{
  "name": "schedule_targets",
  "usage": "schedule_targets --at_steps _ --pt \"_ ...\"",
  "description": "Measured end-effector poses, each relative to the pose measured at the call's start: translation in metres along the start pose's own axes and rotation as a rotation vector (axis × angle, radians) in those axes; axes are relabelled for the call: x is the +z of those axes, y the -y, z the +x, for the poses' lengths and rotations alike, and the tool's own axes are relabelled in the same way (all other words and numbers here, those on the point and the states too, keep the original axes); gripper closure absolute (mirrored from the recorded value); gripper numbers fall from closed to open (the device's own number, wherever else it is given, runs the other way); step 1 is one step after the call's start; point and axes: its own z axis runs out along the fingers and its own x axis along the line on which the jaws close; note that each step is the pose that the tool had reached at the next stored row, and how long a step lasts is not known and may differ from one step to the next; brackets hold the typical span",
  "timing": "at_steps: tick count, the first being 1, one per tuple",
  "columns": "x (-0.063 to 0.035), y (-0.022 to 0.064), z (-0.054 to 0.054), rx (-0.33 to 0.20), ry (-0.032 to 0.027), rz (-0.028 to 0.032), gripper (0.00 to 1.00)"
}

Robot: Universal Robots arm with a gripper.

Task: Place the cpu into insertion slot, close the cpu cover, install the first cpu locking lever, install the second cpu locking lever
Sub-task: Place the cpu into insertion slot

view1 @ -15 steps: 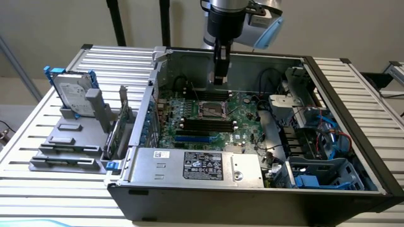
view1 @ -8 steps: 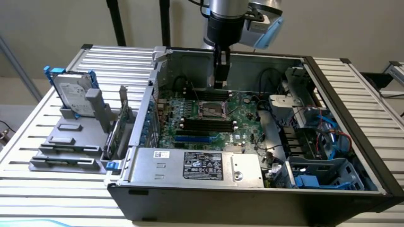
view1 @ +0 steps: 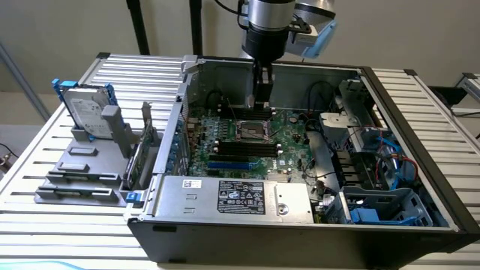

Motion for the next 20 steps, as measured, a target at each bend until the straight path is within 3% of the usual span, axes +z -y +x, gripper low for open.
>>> schedule_targets --at_steps 20 --pt "0.0364 0.0001 0.000 -0.022 -0.0002 0.0007 0.45"
